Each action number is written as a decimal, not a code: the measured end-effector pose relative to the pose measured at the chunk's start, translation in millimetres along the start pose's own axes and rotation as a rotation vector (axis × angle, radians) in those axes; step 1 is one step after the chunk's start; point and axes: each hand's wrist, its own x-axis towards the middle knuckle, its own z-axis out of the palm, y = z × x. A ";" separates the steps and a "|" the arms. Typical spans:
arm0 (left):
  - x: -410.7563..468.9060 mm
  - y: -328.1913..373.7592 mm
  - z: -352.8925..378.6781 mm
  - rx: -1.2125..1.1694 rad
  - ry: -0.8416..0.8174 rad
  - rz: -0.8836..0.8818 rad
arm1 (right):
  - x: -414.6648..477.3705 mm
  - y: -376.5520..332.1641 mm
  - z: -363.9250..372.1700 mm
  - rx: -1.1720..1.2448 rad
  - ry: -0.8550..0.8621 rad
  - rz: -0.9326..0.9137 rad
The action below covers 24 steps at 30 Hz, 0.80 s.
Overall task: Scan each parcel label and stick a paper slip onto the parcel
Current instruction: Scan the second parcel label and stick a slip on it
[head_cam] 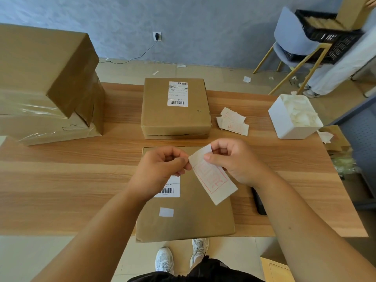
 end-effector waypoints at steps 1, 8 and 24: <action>-0.2 0.2 -0.1 -0.015 0.000 0.001 | 0.0 -0.6 0.5 0.006 0.008 -0.002; -1.5 -4.0 2.5 -0.087 0.019 0.010 | 1.3 6.4 11.7 -0.068 0.169 0.030; -9.3 -8.3 1.6 0.119 0.037 0.072 | -14.6 -1.5 38.2 -0.027 0.130 -0.145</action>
